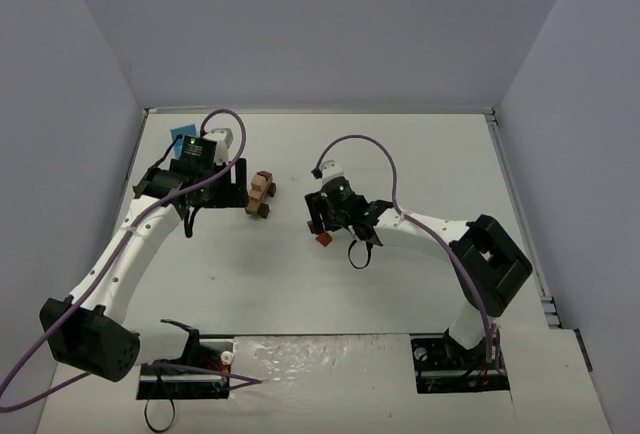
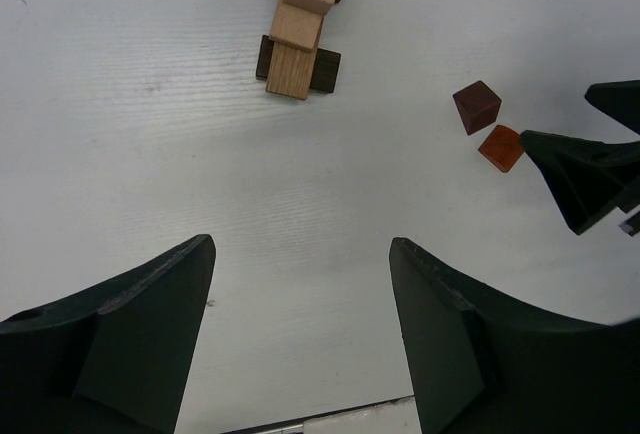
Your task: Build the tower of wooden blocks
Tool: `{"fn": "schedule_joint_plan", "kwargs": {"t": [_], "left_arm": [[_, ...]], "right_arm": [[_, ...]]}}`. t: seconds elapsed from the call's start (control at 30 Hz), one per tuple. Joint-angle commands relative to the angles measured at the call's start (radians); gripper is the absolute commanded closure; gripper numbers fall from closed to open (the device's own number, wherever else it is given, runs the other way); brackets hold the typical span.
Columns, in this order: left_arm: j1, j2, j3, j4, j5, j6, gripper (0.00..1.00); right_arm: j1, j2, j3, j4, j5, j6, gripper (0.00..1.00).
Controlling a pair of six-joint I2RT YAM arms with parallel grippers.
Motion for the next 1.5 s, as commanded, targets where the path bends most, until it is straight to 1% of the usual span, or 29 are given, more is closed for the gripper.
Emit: {"fn": "schedule_joint_plan", "kwargs": {"t": [0.0, 0.13, 0.17, 0.6, 0.8, 0.83, 0.93, 1.0, 1.07, 1.1, 1.13, 1.2, 1.27, 1.3, 1.4, 1.47], "left_arm": [[0.007, -0.035, -0.003, 0.012, 0.055, -0.029, 0.32], [0.007, -0.045, -0.014, 0.006, 0.069, -0.032, 0.32], [0.007, -0.045, -0.016, 0.005, 0.074, -0.03, 0.32], [0.007, -0.036, -0.02, -0.001, 0.12, -0.012, 0.32], [0.007, -0.031, -0.02, -0.001, 0.132, 0.003, 0.33], [0.007, -0.03, -0.02, -0.001, 0.134, 0.007, 0.32], [0.007, -0.03, -0.019, 0.001, 0.143, 0.016, 0.32], [0.007, -0.027, -0.018, 0.001, 0.152, 0.029, 0.32], [0.007, -0.026, -0.011, 0.002, 0.167, 0.048, 0.32], [0.007, -0.024, -0.007, 0.002, 0.175, 0.06, 0.32], [0.007, -0.023, -0.003, 0.002, 0.182, 0.075, 0.32], [0.007, -0.022, 0.013, 0.004, 0.207, 0.105, 0.32], [0.007, -0.022, 0.038, 0.004, 0.252, 0.156, 0.32], [0.007, -0.022, 0.038, 0.004, 0.252, 0.157, 0.32], [0.008, -0.025, 0.094, 0.016, 0.326, 0.239, 0.32], [0.007, -0.028, 0.132, 0.035, 0.381, 0.276, 0.32]], "right_arm": [[0.015, 0.04, 0.058, 0.097, 0.041, 0.038, 0.41], [0.027, 0.066, 0.059, 0.111, 0.053, 0.047, 0.42], [0.03, 0.093, 0.061, 0.119, 0.049, 0.048, 0.42], [0.054, 0.156, 0.05, 0.169, 0.079, 0.06, 0.44], [0.056, 0.185, 0.053, 0.184, 0.089, 0.063, 0.48], [0.057, 0.187, 0.053, 0.185, 0.09, 0.062, 0.5], [0.058, 0.179, 0.044, 0.193, 0.088, 0.057, 0.61], [0.059, 0.158, 0.039, 0.198, 0.079, 0.038, 0.72], [0.056, 0.13, 0.036, 0.205, 0.048, 0.007, 0.87], [0.056, 0.108, 0.034, 0.21, 0.018, -0.015, 0.93], [0.056, 0.079, 0.033, 0.216, -0.022, -0.036, 0.97], [0.049, 0.022, 0.035, 0.219, -0.111, -0.096, 1.0], [0.023, -0.053, 0.04, 0.218, -0.22, -0.128, 1.0], [0.009, -0.053, 0.042, 0.218, -0.27, -0.134, 1.0], [-0.074, -0.15, 0.058, 0.219, -0.563, -0.139, 1.0], [-0.136, -0.191, 0.077, 0.216, -0.681, -0.141, 1.0]]}}
